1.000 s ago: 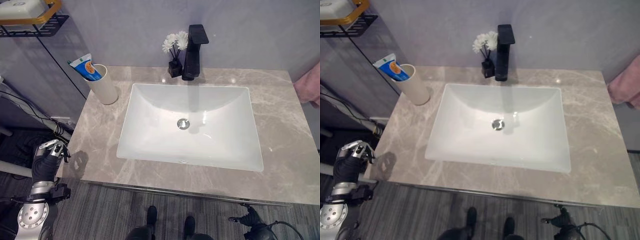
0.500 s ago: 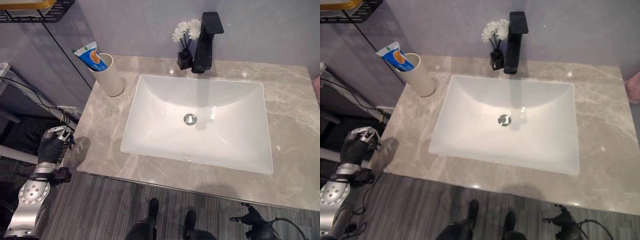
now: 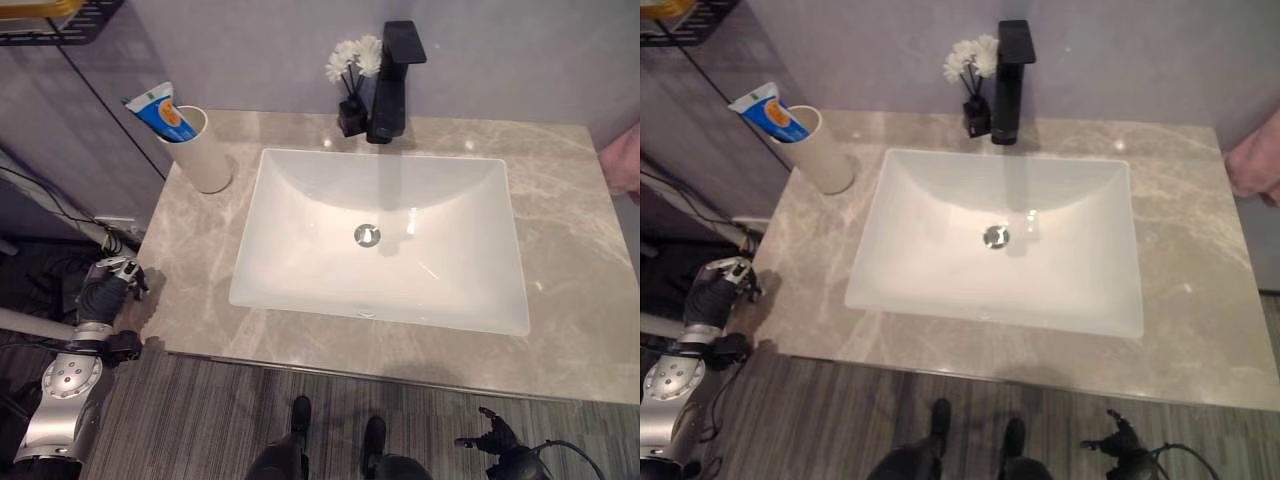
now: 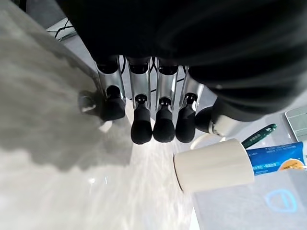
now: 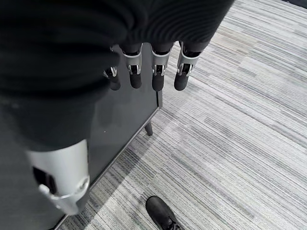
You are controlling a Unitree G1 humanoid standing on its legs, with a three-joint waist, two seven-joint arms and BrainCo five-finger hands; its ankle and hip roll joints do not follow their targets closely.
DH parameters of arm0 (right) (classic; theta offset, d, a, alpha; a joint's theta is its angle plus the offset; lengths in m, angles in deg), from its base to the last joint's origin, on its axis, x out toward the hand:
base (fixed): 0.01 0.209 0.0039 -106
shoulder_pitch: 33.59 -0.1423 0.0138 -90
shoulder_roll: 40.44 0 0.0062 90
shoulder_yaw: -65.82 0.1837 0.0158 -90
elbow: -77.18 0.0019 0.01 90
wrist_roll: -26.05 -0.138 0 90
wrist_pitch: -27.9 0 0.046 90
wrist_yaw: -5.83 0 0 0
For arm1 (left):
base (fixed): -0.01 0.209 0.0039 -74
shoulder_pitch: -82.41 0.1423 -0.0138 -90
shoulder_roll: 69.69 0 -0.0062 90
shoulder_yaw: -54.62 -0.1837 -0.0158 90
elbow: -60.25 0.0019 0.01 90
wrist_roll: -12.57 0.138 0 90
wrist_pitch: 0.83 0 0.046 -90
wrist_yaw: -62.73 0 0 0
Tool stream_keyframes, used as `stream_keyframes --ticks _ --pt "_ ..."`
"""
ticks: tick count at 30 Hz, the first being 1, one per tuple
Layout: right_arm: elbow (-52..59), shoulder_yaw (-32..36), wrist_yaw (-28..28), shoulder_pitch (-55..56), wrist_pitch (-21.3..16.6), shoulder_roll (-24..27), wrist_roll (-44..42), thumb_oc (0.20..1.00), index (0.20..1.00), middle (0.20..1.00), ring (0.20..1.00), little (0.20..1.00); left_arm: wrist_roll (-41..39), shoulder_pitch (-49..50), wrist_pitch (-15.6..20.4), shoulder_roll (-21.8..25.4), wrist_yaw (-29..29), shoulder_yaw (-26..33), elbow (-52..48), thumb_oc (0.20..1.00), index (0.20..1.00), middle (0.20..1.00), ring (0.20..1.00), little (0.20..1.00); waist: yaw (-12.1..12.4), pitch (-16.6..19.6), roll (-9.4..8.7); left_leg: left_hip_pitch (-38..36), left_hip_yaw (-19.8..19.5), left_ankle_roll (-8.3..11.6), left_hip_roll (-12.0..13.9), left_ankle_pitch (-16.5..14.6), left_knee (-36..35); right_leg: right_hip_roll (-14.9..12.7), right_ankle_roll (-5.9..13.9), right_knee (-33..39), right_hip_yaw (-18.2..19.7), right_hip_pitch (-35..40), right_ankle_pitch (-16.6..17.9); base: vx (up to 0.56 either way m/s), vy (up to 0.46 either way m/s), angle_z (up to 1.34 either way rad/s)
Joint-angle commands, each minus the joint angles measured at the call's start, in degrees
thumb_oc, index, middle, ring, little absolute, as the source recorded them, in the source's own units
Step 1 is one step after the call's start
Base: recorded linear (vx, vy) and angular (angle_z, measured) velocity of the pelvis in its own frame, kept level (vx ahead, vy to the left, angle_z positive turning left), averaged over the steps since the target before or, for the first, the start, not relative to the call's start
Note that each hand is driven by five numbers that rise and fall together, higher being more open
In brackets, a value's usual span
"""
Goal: Put brush and paste in cup on sink, flatten towel.
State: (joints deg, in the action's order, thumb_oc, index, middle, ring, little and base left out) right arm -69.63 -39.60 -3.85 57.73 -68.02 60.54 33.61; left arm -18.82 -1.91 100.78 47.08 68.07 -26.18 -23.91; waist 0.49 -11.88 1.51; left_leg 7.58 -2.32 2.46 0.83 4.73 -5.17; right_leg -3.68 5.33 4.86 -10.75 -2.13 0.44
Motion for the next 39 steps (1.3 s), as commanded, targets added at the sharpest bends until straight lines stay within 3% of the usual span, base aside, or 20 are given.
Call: stream_keyframes --ticks 1,18,39 --pt "0.17 -2.91 -0.07 -1.53 0.37 0.29 -0.77 1.0 1.0 1.0 1.0 1.0 0.1 -1.8 2.27 2.71 1.3 3.16 1.57 0.2 0.2 0.2 0.2 0.2 -1.38 1.42 -2.68 -2.19 3.55 1.54 2.12 -2.73 0.17 -4.5 2.91 -1.42 6.72 -2.65 0.98 -0.01 -0.019 -0.24" --pt "2.62 -2.53 0.27 -1.24 0.33 1.57 -1.17 1.0 1.0 1.0 1.0 1.0 -0.1 -6.28 2.93 6.14 3.66 4.28 5.09 0.2 0.2 0.2 0.2 0.2 -2.58 0.79 -3.31 1.77 5.2 1.57 1.87 -2.33 0.17 -4.65 3.51 0.14 8.55 -7.29 3.13 0.0 0.002 -0.07" --pt "5.39 -6.03 -0.23 -4.58 -0.45 1.41 -3.19 1.0 1.0 1.0 1.0 1.0 0.4 -20.45 3.22 12.09 6.77 -3.07 11.99 0.2 0.2 0.2 0.2 0.2 -3.89 -2.85 -4.43 4.96 5.81 1.94 1.97 -1.53 0.17 -4.07 3.58 0.12 9.89 -11.24 4.15 0.0 0.0 -0.01"
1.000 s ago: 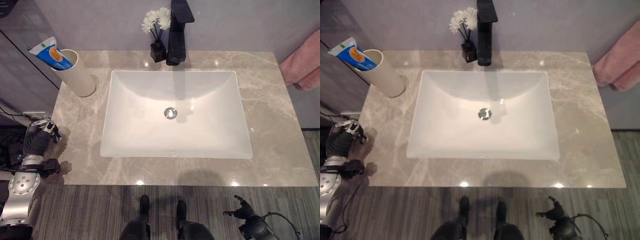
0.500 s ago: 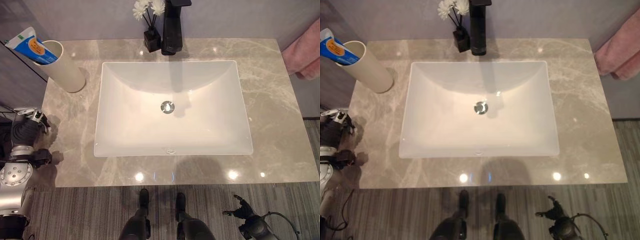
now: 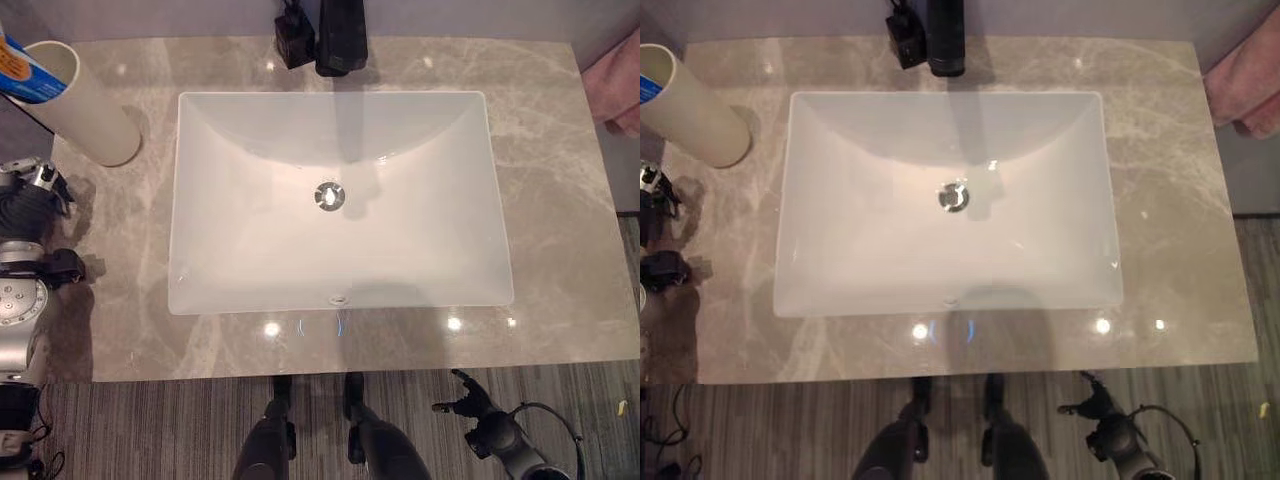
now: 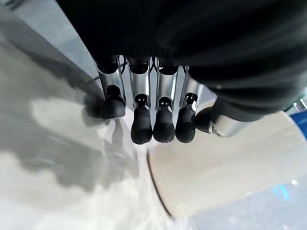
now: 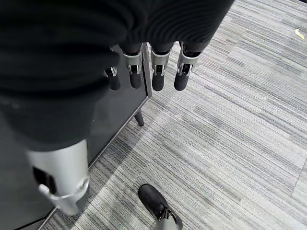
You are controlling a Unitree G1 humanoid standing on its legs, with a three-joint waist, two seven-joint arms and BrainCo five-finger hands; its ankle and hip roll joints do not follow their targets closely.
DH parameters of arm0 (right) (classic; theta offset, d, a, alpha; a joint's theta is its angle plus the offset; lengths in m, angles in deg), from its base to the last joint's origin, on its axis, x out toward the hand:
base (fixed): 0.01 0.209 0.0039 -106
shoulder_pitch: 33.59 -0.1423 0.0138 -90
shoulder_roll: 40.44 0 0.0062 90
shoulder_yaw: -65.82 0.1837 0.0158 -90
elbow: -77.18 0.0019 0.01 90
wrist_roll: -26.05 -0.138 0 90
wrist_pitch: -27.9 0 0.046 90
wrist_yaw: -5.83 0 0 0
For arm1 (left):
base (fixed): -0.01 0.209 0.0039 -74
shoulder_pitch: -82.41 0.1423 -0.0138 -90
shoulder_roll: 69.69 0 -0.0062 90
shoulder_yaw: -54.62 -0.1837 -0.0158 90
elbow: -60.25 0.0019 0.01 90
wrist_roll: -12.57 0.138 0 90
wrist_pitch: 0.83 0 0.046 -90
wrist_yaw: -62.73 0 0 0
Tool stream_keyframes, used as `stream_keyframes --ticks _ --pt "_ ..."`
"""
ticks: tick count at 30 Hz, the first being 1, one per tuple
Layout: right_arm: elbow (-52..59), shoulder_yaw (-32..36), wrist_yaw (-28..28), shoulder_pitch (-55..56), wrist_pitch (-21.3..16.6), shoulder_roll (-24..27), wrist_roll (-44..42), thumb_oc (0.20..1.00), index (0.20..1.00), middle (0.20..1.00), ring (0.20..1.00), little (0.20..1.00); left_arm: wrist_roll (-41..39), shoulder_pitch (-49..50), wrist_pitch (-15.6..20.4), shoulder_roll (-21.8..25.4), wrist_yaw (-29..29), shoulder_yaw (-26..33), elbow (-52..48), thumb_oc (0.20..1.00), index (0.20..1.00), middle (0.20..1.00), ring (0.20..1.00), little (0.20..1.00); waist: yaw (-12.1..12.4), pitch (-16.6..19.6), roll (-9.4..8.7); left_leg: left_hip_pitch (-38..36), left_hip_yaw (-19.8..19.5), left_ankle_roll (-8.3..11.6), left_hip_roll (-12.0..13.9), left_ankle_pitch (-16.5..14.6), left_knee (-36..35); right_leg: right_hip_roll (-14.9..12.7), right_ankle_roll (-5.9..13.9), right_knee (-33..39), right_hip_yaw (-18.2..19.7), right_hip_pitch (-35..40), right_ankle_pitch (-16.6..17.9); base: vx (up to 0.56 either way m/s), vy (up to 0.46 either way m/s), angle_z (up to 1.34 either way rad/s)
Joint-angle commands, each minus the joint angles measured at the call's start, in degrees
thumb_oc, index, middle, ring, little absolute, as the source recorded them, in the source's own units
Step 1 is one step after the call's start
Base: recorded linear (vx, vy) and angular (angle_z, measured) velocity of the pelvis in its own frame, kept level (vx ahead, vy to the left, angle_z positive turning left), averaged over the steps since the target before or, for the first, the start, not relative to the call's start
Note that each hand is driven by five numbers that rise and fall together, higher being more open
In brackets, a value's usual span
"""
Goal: Put brush and paste in cup on sink, flatten towel.
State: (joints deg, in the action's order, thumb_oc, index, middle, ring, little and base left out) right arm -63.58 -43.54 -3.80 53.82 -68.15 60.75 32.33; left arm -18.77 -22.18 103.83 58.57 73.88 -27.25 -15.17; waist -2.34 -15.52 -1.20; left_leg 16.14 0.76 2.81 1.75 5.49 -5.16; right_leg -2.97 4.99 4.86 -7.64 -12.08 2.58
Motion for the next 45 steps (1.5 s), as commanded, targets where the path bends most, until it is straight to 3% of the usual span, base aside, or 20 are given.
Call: stream_keyframes --ticks 1,16,27,37,45 --pt "-0.67 -2.06 -0.28 -0.67 -0.33 1.19 -1.92 1.0 1.0 1.0 1.0 1.0 0.35 -0.24 0.17 0.6 0.97 -2.06 3.28 0.2 0.2 0.2 0.2 0.2 -1.03 0.79 -1.72 -3.57 2.75 1.6 1.05 -2.29 0.16 -4.78 3.92 0.12 6.8 -1.32 2.01 0.0 0.0 0.0" --pt "-0.2 -3.33 -0.64 -1.77 -0.77 1.6 -1.97 1.0 1.0 1.0 1.0 1.0 0.37 -4.64 0.88 -0.5 2.46 -4.81 3.2 0.2 0.2 0.2 0.2 0.2 -1.52 -0.28 -1.88 -2.3 3.03 1.98 1.7 -1.93 0.16 -4.07 3.64 0.14 7.59 -3.33 2.3 0.0 -0.006 -0.02" --pt "0.48 -3.7 -0.83 -0.82 -0.89 1.87 -1.16 1.0 1.0 1.0 1.0 1.0 0.83 -6.05 1.33 -4.78 4.25 -5.05 3.81 0.2 0.2 0.2 0.2 0.2 -1.98 -0.09 -2.72 -2.9 3.38 2.25 2.44 -2.04 0.16 -3.06 3.06 0.12 8.13 -3.24 1.91 0.0 -0.002 -0.01" --pt "1.15 -4.87 -0.98 -1.35 -1.49 2.04 -1.33 1.0 1.0 1.0 1.0 1.0 0.56 -11.65 1.89 -4.86 6.79 -6.71 6.77 0.2 0.2 0.2 0.2 0.2 -2.76 0.01 -3.73 -1.04 3.5 2.73 3.43 -1.3 0.16 -2.2 3.08 0.14 8.52 -5.49 2.83 -0.03 -0.021 -0.02" --pt "1.04 -4.13 -0.72 -0.58 -1.47 2.43 -1.57 1.0 1.0 1.0 1.0 1.0 1.84 -9.21 1.45 -5.06 5.78 -6.04 5.49 0.2 0.2 0.2 0.2 0.2 -2.61 0.82 -3.54 -1.31 3.83 2.82 3.69 -1.13 0.16 -1.77 2.73 0.14 9.23 -5.56 2.62 0.01 -0.007 -0.06"
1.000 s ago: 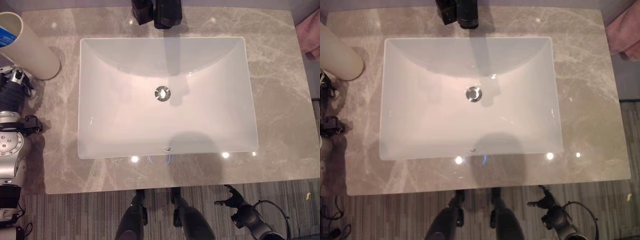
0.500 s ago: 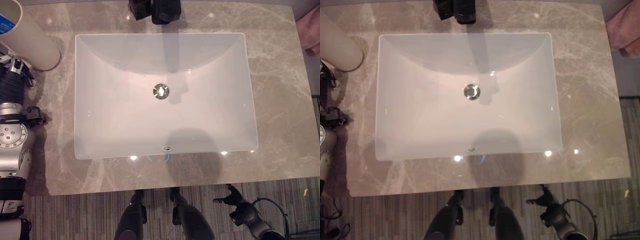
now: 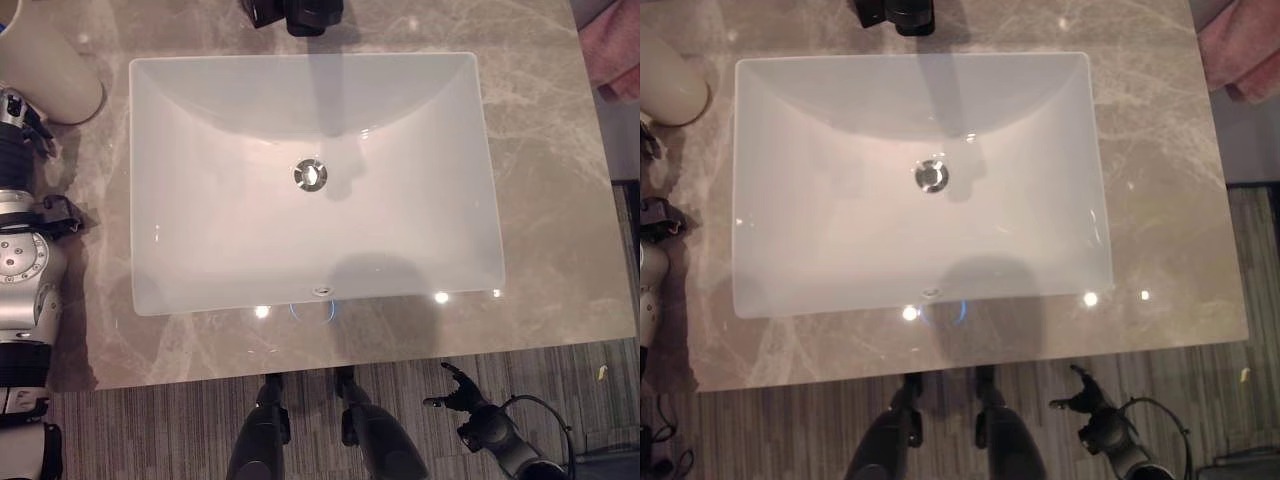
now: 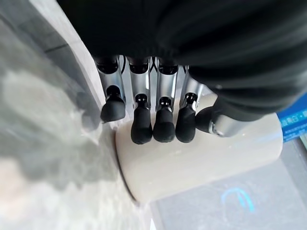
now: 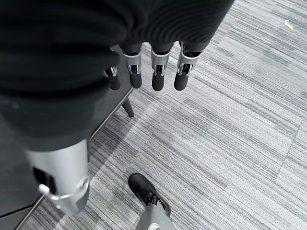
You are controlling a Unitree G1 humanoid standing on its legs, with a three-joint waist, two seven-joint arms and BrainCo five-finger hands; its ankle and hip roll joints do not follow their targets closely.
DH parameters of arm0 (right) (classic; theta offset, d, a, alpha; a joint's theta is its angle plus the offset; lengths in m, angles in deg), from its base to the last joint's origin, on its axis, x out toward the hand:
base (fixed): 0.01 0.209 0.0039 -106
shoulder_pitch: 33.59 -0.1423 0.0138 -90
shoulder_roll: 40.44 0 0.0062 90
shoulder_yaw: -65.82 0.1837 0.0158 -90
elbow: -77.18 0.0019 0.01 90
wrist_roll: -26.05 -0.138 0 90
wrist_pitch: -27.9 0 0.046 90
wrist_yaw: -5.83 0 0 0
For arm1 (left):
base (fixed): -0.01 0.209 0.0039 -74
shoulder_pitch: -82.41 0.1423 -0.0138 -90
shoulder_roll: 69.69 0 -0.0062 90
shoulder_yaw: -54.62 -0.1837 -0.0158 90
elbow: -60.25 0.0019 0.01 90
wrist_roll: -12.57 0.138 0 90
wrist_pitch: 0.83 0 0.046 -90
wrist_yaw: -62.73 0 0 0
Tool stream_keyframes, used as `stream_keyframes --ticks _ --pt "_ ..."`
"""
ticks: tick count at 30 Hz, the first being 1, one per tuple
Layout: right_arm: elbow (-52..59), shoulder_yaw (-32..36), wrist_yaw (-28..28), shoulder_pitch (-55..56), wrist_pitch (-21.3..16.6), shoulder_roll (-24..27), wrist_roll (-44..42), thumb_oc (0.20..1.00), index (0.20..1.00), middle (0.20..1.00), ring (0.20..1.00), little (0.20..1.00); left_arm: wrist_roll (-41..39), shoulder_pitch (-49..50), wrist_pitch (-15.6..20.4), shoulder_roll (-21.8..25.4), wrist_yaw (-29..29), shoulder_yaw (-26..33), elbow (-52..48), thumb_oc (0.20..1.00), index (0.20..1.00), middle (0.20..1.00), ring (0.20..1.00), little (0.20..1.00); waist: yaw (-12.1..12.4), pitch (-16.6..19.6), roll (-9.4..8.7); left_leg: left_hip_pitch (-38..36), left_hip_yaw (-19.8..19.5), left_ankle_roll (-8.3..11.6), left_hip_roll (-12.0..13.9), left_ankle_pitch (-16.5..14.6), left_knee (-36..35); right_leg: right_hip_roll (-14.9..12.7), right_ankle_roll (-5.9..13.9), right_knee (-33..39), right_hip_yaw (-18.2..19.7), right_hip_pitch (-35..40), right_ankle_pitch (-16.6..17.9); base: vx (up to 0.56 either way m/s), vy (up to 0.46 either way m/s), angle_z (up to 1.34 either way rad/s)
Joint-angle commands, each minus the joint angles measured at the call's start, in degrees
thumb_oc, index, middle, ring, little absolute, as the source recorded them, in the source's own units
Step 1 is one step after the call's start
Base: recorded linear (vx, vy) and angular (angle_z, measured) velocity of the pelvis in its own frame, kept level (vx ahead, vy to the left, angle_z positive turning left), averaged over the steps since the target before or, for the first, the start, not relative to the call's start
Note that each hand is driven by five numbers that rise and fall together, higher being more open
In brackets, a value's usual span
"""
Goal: Put brush and paste in cup on sink, flatten towel.
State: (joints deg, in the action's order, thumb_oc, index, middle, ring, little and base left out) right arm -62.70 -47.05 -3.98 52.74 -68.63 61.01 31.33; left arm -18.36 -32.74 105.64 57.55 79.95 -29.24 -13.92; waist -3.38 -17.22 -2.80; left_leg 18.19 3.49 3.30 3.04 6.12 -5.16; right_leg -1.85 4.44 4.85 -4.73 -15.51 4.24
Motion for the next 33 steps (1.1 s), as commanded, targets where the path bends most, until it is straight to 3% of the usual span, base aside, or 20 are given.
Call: stream_keyframes --ticks 1,33 --pt "0.11 -0.6 -0.66 0.54 -1.04 2.3 -0.48 1.0 1.0 1.0 1.0 1.0 1.41 0.71 -0.26 -3.81 -0.02 -4.15 4.56 0.2 0.2 0.2 0.2 0.2 -1.67 2.56 -1.79 -3.22 1.1 2.4 2.33 -1.74 0.16 -2.82 3.27 0.15 6.25 -2.28 1.01 0.0 0.0 0.0" --pt "2.67 -1.93 -1.6 -1.04 -2.33 2.81 -1.94 1.0 1.0 1.0 1.0 1.0 -0.71 -12.96 1.24 0.11 4.39 -10.25 11.51 0.2 0.2 0.2 0.2 0.2 -3.28 1.54 -1.4 2.03 1.33 2.55 2.03 -1.54 0.16 -3.16 4.41 0.15 7.14 -7.8 2.02 0.01 0.004 -0.01"
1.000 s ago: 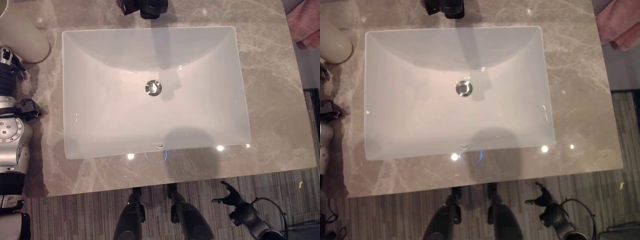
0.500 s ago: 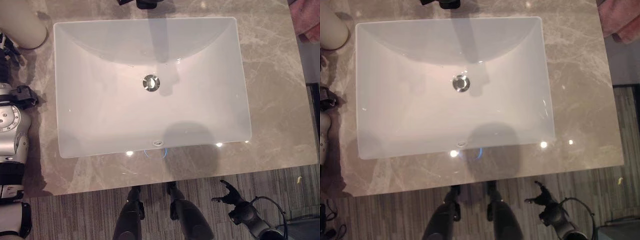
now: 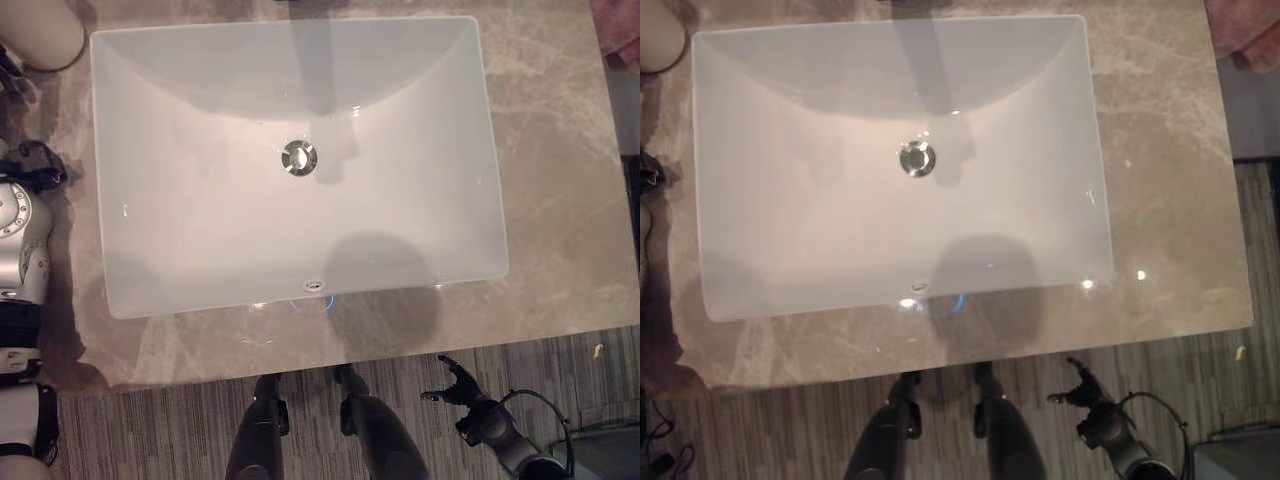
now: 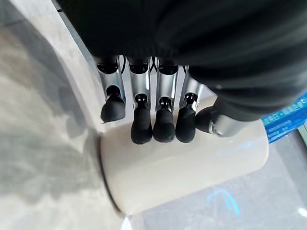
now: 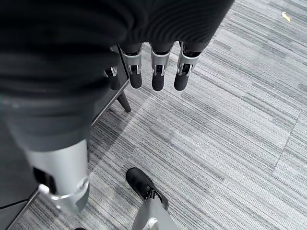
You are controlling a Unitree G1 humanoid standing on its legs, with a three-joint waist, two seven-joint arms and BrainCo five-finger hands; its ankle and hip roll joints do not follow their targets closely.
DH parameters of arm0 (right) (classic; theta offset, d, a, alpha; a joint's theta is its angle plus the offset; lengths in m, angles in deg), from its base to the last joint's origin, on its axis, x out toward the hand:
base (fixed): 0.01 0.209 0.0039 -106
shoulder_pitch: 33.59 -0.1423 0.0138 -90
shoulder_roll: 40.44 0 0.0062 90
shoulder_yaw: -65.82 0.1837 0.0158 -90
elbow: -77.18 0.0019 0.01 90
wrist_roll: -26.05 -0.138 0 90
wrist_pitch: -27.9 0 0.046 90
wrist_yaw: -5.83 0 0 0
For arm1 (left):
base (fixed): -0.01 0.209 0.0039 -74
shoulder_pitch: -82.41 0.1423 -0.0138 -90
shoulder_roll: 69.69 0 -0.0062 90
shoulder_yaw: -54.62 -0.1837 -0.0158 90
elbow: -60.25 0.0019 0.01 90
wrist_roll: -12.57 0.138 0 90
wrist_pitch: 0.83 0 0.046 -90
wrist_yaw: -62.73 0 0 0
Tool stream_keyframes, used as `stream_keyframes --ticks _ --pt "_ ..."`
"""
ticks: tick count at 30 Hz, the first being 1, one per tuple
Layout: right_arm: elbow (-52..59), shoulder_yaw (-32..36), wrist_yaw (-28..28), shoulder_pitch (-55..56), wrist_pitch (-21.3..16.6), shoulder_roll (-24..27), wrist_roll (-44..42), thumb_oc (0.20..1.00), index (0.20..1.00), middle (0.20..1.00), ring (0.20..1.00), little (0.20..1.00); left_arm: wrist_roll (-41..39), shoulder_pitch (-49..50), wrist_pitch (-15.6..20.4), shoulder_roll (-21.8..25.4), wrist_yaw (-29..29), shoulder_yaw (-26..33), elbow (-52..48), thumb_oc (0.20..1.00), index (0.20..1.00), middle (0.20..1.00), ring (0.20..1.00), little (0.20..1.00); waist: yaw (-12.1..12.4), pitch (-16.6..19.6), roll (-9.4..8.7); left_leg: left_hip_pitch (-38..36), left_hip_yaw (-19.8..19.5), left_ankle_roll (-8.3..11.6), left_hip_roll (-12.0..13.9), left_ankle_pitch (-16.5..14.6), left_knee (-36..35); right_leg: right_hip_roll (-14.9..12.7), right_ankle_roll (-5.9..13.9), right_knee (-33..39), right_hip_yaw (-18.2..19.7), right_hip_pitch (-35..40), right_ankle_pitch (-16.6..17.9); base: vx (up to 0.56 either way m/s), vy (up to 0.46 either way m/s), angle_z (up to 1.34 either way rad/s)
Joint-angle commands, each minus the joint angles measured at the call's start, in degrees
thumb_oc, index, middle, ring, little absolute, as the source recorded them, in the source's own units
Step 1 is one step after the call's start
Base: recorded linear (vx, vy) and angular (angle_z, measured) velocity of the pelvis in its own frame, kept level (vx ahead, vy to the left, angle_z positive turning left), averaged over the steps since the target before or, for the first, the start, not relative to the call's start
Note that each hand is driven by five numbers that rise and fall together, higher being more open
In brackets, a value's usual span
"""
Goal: Put brush and paste in cup on sink, flatten towel.
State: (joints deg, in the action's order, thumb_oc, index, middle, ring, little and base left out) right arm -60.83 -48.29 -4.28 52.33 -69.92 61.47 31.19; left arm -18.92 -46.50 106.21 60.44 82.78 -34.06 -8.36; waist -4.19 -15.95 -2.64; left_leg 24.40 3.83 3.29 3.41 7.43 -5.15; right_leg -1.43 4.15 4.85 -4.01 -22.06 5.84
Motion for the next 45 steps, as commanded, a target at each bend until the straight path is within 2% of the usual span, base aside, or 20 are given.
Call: stream_keyframes --ticks 1,27,34,45 --pt "1.24 -0.66 -1.29 -0.56 -1.13 2.38 -1.88 1.0 1.0 1.0 1.0 1.0 -0.08 0.39 0.67 -2.61 1.7 -5.58 6.33 0.2 0.2 0.2 0.2 0.2 -2.52 0.3 -1.6 -3.96 1.06 2.56 1.71 -2.82 0.15 -3.59 4.74 0.15 6.46 -1.47 0.42 0.0 0.0 0.0" --pt "2.11 -1.64 -1.42 0.42 -2.76 2.1 -4.64 1.0 1.0 1.0 1.0 1.0 -0.4 -16.45 -0.49 1.2 2.81 -15.39 18.54 0.2 0.2 0.2 0.2 0.2 -5.06 -0.32 -2.93 -0.81 2.42 2.63 1.89 -2.5 0.15 -2.87 5.27 0.15 7.69 -5.65 1.91 0.0 0.001 -0.02" --pt "2.13 -2.26 -1.53 0.12 -3.03 2.01 -4.61 1.0 1.0 1.0 1.0 1.0 -0.37 -19.01 -0.75 0.08 2.48 -17.96 19.94 0.2 0.2 0.2 0.2 0.2 -5.24 -0.23 -2.77 -0.57 2.58 2.49 1.74 -2.59 0.15 -2.88 5.35 0.15 7.98 -6.07 2.04 0.0 0.0 0.0" --pt "1.85 -3.14 -1.53 0.06 -2.86 1.94 -3.71 1.0 1.0 1.0 1.0 1.0 0.58 -18.57 -1.19 -2.36 3.25 -17.78 19.25 0.2 0.2 0.2 0.2 0.2 -5.3 0.31 -2.66 -1.07 2.67 2.3 1.49 -2.87 0.15 -2.88 5.3 0.15 8.32 -5.98 1.99 0.0 0.0 0.0"
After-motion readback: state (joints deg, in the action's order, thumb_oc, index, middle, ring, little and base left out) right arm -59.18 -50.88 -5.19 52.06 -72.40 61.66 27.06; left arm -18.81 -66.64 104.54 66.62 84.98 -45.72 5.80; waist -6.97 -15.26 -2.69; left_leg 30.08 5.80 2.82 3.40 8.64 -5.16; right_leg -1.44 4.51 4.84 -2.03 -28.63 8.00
